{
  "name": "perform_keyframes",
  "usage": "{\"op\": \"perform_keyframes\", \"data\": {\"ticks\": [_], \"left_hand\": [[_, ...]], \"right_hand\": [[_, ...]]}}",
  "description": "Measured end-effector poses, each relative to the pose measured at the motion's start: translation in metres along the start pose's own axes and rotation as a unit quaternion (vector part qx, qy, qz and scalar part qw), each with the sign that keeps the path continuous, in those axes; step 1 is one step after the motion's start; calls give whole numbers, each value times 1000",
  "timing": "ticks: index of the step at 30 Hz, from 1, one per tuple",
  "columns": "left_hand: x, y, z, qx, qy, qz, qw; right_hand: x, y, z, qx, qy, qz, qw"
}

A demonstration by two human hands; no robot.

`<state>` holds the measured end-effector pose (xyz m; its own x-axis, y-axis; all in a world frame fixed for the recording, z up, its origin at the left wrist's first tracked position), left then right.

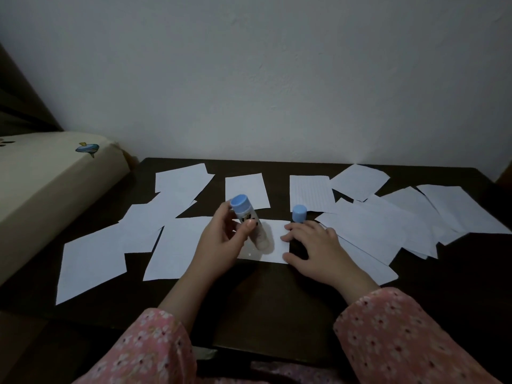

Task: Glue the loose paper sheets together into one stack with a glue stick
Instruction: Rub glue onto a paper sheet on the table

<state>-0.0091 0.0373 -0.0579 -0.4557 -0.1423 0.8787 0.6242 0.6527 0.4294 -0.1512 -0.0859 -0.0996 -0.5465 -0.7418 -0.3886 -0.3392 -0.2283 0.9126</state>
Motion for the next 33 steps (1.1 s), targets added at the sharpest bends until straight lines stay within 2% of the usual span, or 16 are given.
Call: {"op": "perform_keyframes", "data": {"ticks": [9, 21, 33], "left_hand": [[9, -27, -5, -74, -64, -16, 995], [15, -35, 1, -112, -95, -89, 985], [-1, 1, -7, -72, -65, -113, 989]], "right_hand": [[2, -5, 1, -18, 17, 15, 1000], [-3, -3, 4, -9, 12, 34, 999], [-3, -3, 3, -7, -9, 20, 1000]]}}
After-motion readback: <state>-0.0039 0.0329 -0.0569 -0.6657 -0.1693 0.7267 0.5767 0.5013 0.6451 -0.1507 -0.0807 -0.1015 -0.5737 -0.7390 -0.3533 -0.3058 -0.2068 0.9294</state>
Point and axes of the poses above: each hand's wrist, its own z-axis away from the middle knuckle, its own y-axis out of the back of the hand, x = y × z, the point moved 6 cm from there along -z, towards the middle knuckle, and after that the axes turned 4 degrees about x, right-handed, at the moved point
